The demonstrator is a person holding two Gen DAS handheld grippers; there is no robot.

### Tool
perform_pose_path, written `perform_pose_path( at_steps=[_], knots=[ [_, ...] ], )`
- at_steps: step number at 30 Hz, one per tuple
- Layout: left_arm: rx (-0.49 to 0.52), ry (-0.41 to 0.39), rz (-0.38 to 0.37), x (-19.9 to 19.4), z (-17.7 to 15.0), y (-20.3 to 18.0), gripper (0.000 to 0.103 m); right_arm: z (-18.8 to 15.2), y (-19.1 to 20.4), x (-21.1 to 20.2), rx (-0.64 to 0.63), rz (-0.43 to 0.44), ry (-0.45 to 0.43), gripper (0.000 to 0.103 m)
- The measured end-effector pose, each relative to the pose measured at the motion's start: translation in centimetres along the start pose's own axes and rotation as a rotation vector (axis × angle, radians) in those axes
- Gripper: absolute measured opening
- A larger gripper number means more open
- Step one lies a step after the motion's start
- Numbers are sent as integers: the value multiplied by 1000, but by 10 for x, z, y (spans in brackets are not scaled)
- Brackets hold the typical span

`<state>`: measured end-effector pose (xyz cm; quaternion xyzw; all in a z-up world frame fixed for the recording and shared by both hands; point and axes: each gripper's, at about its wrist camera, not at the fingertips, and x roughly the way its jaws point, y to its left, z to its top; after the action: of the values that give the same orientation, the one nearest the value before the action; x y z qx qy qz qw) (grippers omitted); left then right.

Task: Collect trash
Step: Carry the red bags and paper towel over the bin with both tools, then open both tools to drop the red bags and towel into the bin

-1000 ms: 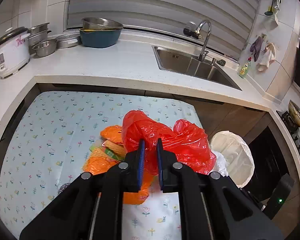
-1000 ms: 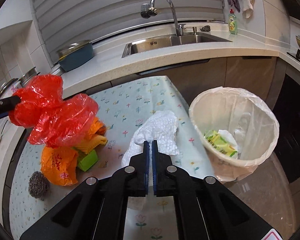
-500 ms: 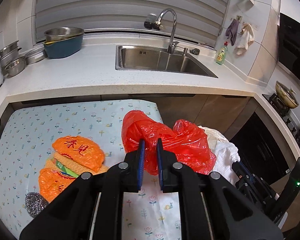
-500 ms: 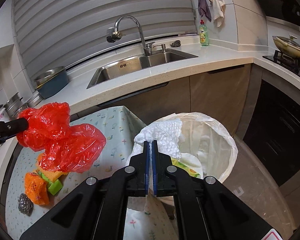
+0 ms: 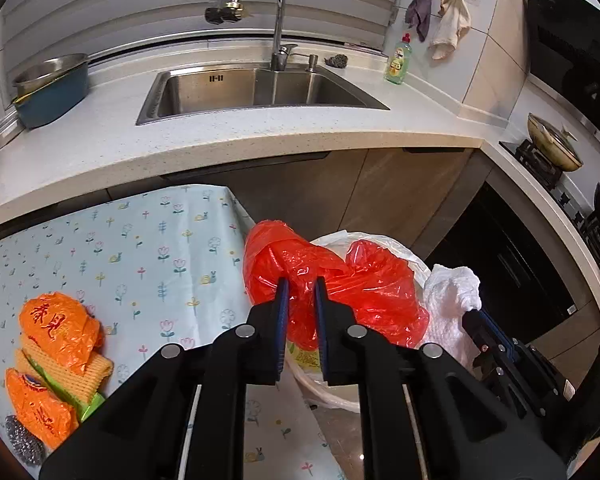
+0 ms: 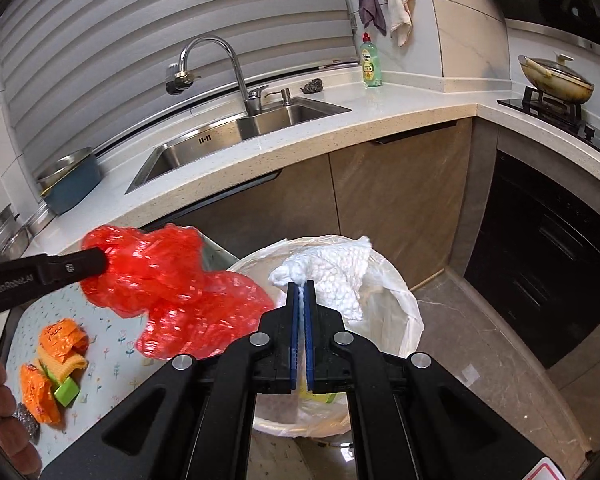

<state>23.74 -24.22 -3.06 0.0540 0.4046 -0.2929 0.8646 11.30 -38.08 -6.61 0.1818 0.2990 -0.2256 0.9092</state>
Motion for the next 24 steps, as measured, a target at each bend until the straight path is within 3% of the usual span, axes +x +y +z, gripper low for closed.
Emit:
perform_pose_path(
  at_steps=[9,19,24],
  knots=[
    [37,-18,9,19,4,-18,43,5,-4,13,-7,-2,2,3],
    [32,-42,40,13,6,-7,44,5,8,22,-26,22,15,3],
    [19,-55,56,9,6,3,55,5,15,28,-34,29,28,7]
  ],
)
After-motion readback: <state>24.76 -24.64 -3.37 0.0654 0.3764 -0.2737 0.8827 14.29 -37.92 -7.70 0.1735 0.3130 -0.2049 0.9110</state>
